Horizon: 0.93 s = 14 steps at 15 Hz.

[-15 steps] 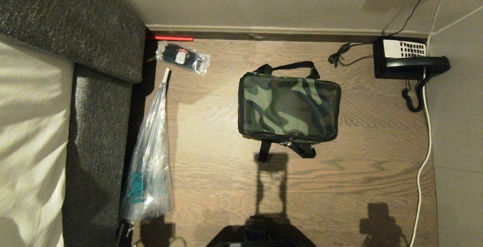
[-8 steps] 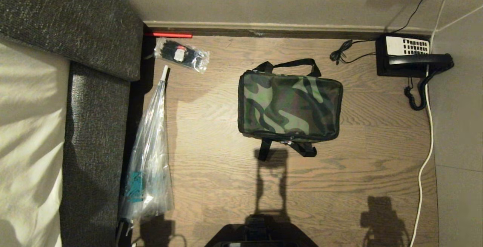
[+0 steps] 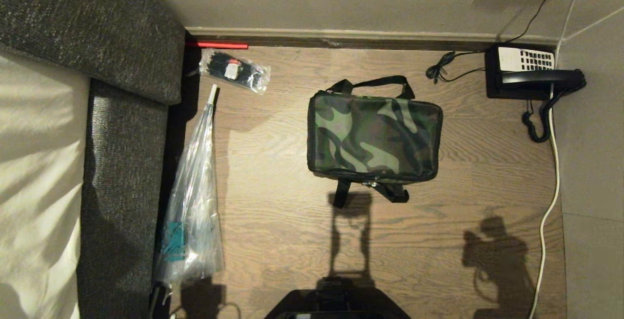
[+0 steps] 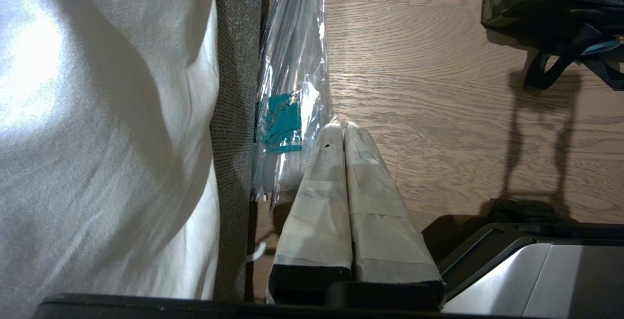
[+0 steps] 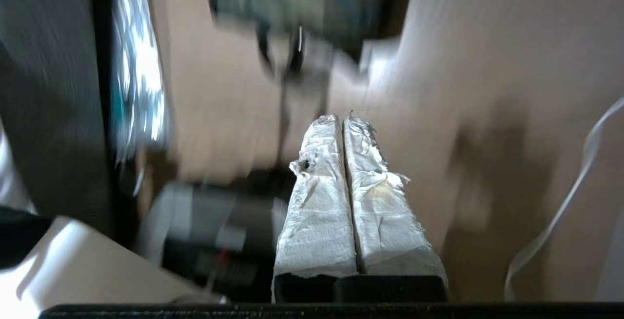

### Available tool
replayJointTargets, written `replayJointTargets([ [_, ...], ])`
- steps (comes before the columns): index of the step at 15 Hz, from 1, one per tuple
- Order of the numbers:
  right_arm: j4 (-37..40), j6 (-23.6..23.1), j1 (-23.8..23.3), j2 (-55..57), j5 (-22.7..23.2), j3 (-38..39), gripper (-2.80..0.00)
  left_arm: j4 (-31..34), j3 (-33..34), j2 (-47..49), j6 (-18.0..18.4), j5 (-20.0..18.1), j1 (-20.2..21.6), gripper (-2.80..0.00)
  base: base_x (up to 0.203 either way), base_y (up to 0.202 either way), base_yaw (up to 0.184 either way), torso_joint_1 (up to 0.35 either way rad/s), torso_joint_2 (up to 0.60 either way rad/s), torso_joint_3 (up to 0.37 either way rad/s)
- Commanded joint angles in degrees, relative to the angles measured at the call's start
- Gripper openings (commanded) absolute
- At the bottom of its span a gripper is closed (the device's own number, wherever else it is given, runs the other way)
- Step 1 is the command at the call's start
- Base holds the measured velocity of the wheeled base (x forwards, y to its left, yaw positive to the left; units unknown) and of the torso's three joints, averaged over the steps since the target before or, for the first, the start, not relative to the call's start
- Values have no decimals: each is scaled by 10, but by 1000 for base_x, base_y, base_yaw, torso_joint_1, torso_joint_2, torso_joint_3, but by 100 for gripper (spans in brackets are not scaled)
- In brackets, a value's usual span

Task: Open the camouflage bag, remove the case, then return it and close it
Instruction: Open the top of the storage box

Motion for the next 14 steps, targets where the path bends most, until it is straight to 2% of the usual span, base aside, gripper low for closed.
replayJointTargets([
  [1,-11,0,6,189,5,4,-280,0,0,0,0,0,0,-280,0,0,0,0,0,0],
  [3,-79,0,13,336,2,34,-280,0,0,0,0,0,0,-280,0,0,0,0,0,0],
  [5,-190,7,24,455,4,81,-280,0,0,0,0,0,0,-280,0,0,0,0,0,0],
  [7,-299,27,48,548,25,112,-280,0,0,0,0,0,0,-280,0,0,0,0,0,0],
  [8,-379,35,67,588,37,122,0,0,0,0,0,0,0,-280,0,0,0,0,0,0],
  [11,-533,45,134,678,42,129,0,0,0,0,0,0,0,-280,0,0,0,0,0,0],
  [12,-571,46,150,706,27,130,0,0,1,0,0,0,0,-280,0,0,0,0,0,0],
  [14,-661,49,166,762,-33,129,0,0,0,0,0,0,0,-280,0,0,0,0,0,0],
])
